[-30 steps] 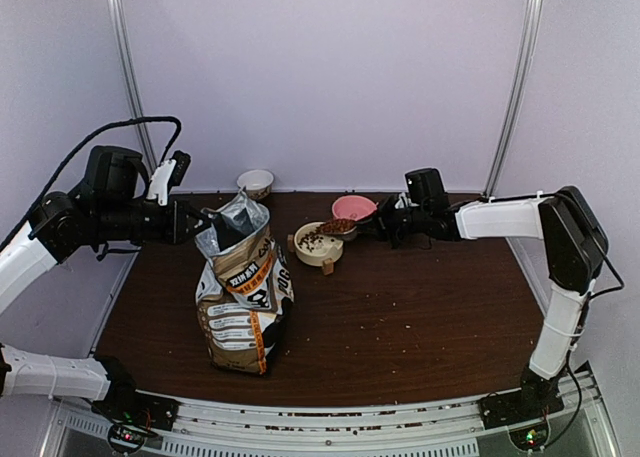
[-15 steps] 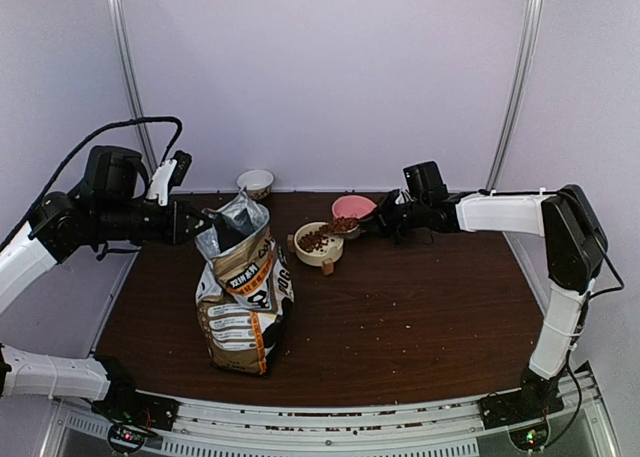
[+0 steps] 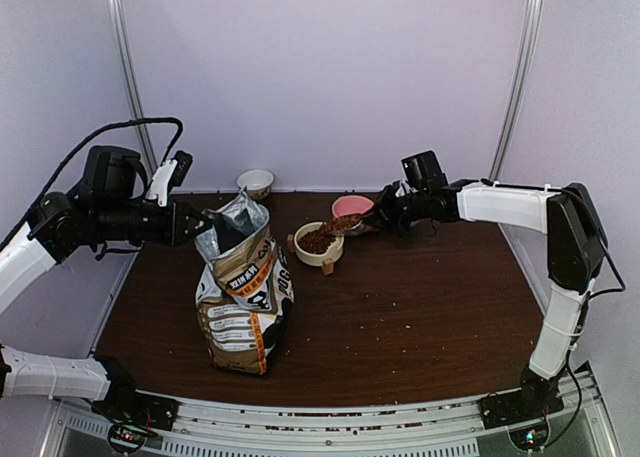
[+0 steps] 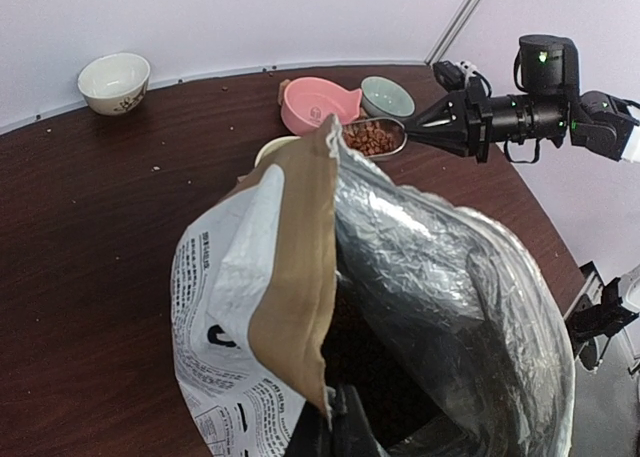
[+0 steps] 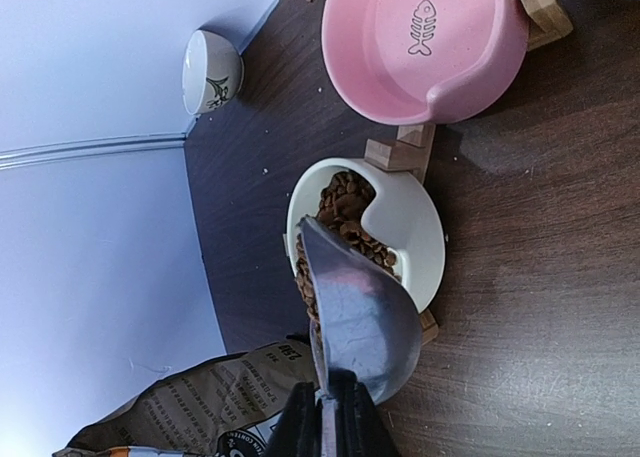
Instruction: Serve the pet food
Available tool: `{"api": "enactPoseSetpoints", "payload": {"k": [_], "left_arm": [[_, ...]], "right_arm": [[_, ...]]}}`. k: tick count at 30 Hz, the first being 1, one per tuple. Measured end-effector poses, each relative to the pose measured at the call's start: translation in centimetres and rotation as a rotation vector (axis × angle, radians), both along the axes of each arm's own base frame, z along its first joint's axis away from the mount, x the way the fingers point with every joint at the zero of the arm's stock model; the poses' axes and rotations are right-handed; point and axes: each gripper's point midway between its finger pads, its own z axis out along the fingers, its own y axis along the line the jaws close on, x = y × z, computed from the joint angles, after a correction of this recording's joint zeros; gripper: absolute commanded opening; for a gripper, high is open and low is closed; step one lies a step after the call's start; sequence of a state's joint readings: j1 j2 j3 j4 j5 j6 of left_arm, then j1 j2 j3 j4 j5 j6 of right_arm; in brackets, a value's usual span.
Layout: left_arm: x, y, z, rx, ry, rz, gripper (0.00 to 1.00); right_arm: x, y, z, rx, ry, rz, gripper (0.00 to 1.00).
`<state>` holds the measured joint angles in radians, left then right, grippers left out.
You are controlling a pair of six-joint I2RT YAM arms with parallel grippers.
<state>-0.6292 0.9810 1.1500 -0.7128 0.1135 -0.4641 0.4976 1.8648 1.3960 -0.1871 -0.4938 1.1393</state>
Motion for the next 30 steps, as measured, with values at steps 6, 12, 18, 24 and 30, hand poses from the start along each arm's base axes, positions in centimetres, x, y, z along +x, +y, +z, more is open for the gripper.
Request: {"api": "enactPoseSetpoints", "payload": {"k": [6,12,18,24,30], "left_arm": [[-0.2,-0.2,0.1,0.001,-0.004,-0.018,0.00],[-0.3,-0.2,0.1,0.004,-0.007,-0.029,0.00],[-0.3,-0.3,0.1,0.005,-0.010,-0.033,0.00],[-0.3,-0.3,0.1,0.006,-0.011,-0.038,0.00],[-0.4,-0.4,0.1,0.004,-0.011,-0.047,0.00]], "right_arm": [[0.4,-0.2,1.2,-0.051,-0.038,0.017,0.00],[0.4,-0.6,1.8,-0.101,-0.058,0.036,0.00],[0.1,-0.6,1.9,-0.151,-0.068,0.067,0.00],[0.3,-0.3,3.2,-0.222,-0.123,0.113,0.00],[0.2,0.1,4.1,-0.303,-0.181,0.179,0.00]]}}
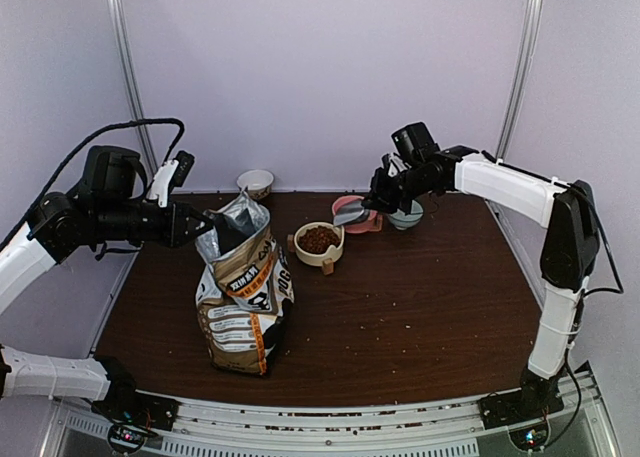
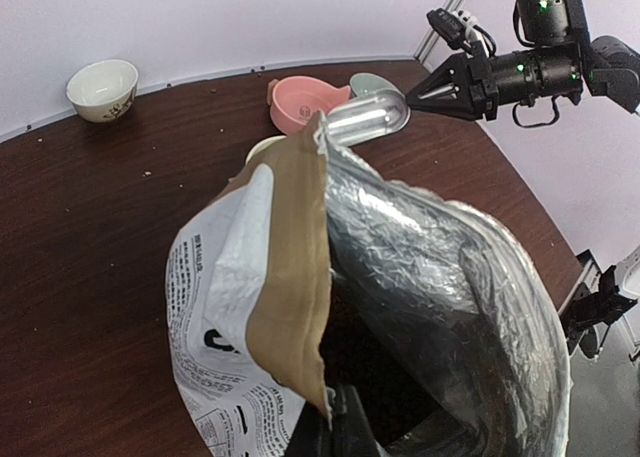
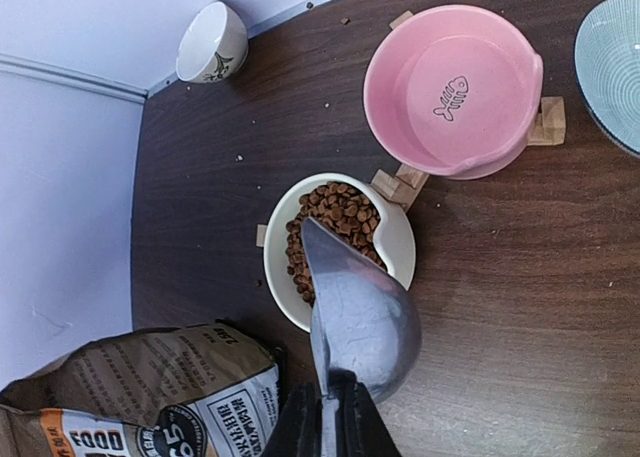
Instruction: Serve the pet food
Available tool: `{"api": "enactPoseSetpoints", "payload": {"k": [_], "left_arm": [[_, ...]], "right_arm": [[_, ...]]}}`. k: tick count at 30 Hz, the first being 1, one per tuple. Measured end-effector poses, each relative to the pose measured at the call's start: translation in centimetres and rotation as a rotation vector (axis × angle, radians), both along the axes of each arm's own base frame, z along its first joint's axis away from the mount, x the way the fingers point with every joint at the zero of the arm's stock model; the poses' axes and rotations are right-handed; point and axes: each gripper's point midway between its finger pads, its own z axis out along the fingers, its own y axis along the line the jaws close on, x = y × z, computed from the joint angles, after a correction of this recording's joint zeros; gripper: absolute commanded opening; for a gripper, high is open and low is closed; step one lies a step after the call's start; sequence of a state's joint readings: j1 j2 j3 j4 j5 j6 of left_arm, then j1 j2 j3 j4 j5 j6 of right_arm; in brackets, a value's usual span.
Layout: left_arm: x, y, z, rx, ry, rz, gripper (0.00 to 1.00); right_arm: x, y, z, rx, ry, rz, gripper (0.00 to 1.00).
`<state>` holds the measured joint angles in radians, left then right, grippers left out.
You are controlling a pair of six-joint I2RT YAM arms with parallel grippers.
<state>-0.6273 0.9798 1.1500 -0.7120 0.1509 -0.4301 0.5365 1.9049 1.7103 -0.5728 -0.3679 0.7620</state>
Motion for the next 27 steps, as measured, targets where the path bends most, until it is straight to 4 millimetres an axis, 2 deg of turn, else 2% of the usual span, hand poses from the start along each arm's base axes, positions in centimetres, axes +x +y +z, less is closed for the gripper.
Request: {"api": "enactPoseSetpoints", "payload": {"k": [6,10,12,15,18,19,22,25,27], "left_arm": [[-0.2,-0.2,0.1,0.000,-0.004,-0.022,0.00],[-0.5,-0.9,0.0,-0.006,-0.001,-0.069,0.00],[-0.5,-1.5,0.0,-0.006,0.006,-0.095,0.00],[-0.5,-2.9,0.1,0.001,0.015,-0.136,0.00],[-0.8,-4.8,0.2,0.013,0.020,-0.188,0.00],[-0.9,-5.4,0.3,0.017,0.020,-0.204,0.00],[-1.2,-7.2,0.4,0.028,0.022,-0.245,0.00],[-1.6,-9.1,0.4,0.039,0.026,-0.286,0.00],[-2.0,-10.5,0.4,0.044,0.027,-0.316,0.00]], "right_arm": [[-0.4,0.5,0.9,-0.097,-0.068,0.101,0.00],[-1.0,0.7,2.5,-0.139,-0.134,0.179,0.00],[-1.9,0.5,3.8,-0.143,-0.163,0.217,0.00],[-4.2,0.0,7.9,-0.110,-0.233,0.274,0.00],[-8.1,-0.7,14.2,-0.033,-0.348,0.344,0.00],[-10.0,-0.9,16.7,0.005,-0.395,0.374,0.00],[-15.9,-1.1,22.0,0.107,-0.508,0.479,0.00],[-21.0,-0.6,24.4,0.168,-0.555,0.597,0.00],[-23.0,0.1,24.1,0.176,-0.543,0.657,0.00]]}}
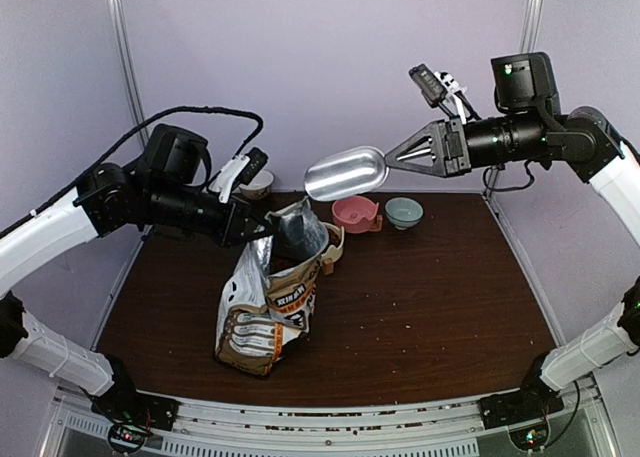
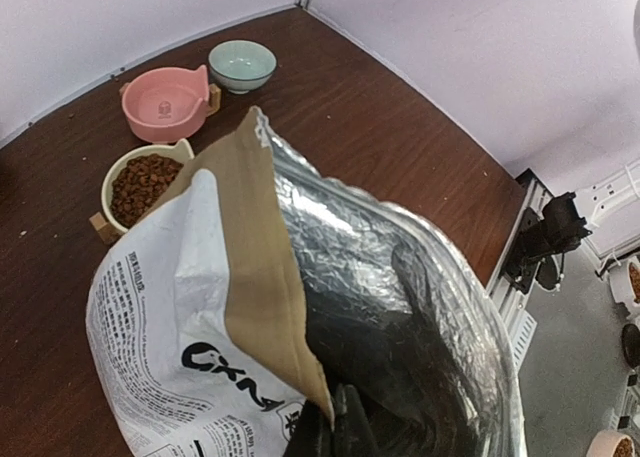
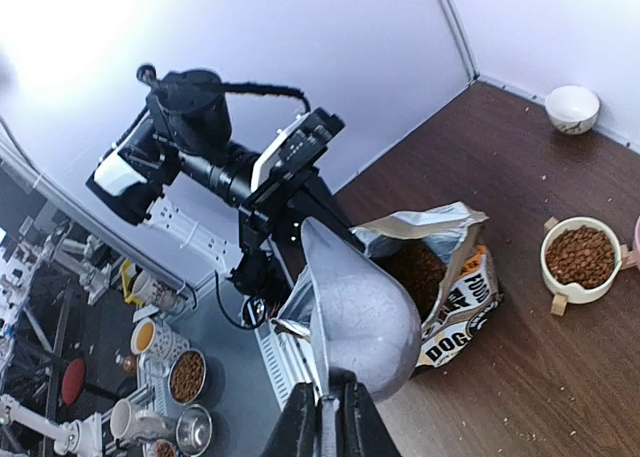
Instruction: Serve the pet food
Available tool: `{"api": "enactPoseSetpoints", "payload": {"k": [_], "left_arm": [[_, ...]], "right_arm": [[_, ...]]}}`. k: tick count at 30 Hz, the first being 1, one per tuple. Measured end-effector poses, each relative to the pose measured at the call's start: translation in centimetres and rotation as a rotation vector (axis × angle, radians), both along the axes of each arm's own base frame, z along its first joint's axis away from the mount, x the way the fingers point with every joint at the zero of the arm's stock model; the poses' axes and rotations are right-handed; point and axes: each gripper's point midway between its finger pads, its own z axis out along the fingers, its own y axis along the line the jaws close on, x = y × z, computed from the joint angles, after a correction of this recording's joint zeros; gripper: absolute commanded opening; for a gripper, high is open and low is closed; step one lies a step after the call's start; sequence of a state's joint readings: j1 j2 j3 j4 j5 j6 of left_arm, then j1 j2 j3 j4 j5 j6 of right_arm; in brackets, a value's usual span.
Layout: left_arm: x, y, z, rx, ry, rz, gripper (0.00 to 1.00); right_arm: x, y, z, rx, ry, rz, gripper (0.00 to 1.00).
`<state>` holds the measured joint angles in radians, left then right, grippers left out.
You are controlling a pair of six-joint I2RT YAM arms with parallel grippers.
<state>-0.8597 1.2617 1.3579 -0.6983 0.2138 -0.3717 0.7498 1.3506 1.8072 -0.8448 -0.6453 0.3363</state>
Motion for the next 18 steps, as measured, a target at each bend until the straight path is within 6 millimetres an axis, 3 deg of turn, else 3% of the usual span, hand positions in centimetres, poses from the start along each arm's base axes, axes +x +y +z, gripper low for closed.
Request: {"api": "enactPoseSetpoints", "payload": {"k": [5,11,18], "left_arm": [[-1.2,-2.7,0.0,0.001,-0.003,-0.066,0.00],[-2.1,-4.1,0.2,-0.011,-0.015,-0.098,0.00],[-2.0,-5.6,-0.2,-0.034,-0.027,-0.093,0.00]], "right_arm": [[-1.3,1.6,-4.5,-0.149,0.050,0.048,0.00],[0.5,2.1,-12.0,-0.470,0.062,-0.063,0.00],[1.7,4.2,-17.2,-0.746,0.000,-0.197,0.00]]}}
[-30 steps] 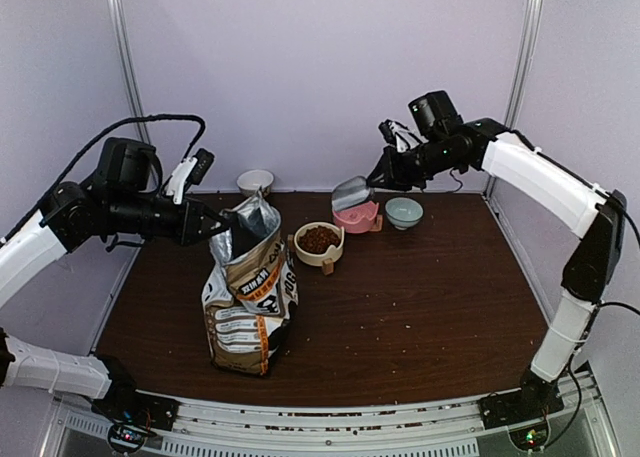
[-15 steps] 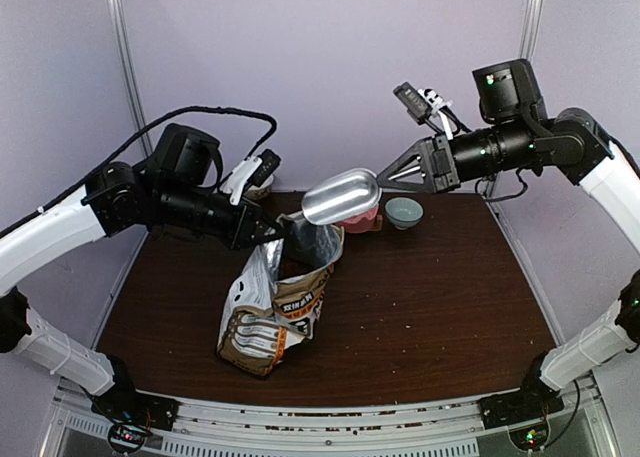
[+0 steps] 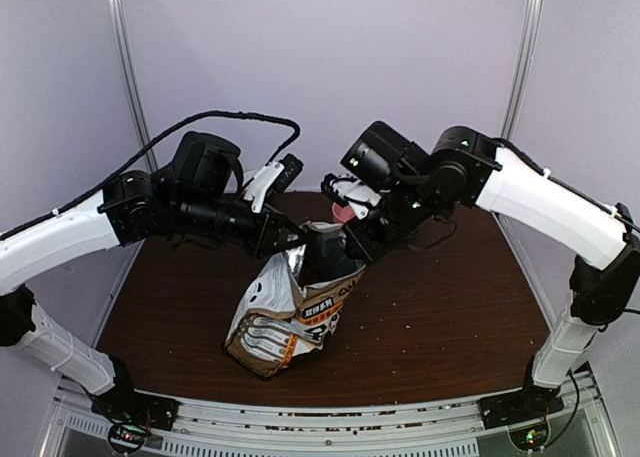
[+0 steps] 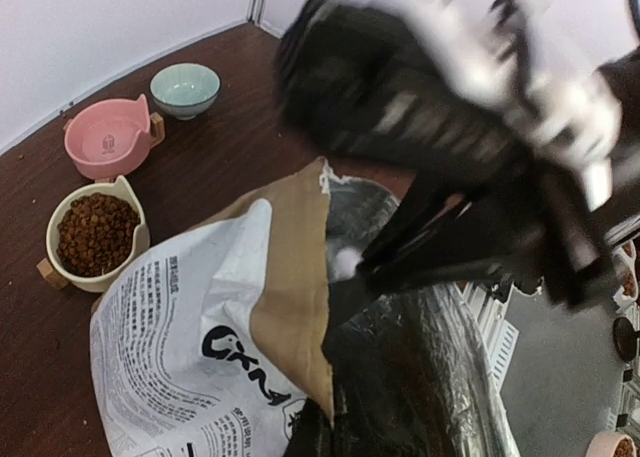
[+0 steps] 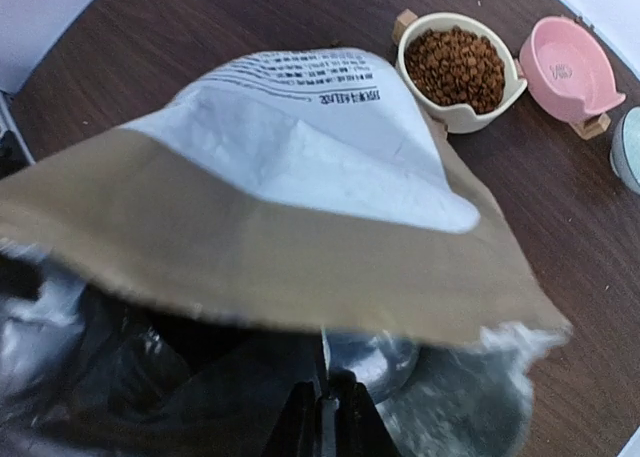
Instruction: Serve the pet food
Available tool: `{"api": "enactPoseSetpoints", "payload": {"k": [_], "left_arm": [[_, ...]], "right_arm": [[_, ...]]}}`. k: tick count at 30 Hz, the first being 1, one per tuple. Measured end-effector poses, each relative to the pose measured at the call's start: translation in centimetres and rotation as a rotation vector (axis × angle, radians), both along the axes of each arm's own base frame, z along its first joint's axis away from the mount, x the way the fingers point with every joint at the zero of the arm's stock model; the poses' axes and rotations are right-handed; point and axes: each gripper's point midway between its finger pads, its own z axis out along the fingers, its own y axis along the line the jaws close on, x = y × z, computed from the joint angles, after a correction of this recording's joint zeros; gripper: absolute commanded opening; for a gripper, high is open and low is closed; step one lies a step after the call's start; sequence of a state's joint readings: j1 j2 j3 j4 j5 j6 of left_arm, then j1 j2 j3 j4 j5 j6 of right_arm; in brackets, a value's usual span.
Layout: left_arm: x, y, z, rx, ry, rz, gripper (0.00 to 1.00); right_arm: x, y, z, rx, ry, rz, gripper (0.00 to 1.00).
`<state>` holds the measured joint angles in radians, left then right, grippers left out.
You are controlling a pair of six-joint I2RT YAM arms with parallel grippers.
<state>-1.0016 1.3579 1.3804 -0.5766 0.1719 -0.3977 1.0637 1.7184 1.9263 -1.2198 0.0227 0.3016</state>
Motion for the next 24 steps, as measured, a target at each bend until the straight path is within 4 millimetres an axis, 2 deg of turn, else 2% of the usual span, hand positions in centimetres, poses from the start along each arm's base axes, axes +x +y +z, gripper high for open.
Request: {"api": "enactPoseSetpoints", "payload": {"k": [6,8,17,24], "left_arm": [[0.6,-1.4,-1.8,-0.064,-0.029,0.012,0.00],[0.8,-1.7,-2.7,-0.072,-0.034,0.016,0.00],[1.6,-2.2,-4.8,-0.104,-0.038,0.043,0.00],[1.5,-2.2,-5.4,-0.096,-0.029,0.044,0.00]], "right_arm": [[1.0,1.5,-8.9,-0.076,0.101,-0.119,0.00],[1.0,2.3,-10.1,-0.052,0.138,-0.136,0.00],[1.0,4.3,-12.5,0.180,0.344,-0.177,0.00],[-0.1,5.7,-12.5,0.399,0.552,-0.175,0.00]]}}
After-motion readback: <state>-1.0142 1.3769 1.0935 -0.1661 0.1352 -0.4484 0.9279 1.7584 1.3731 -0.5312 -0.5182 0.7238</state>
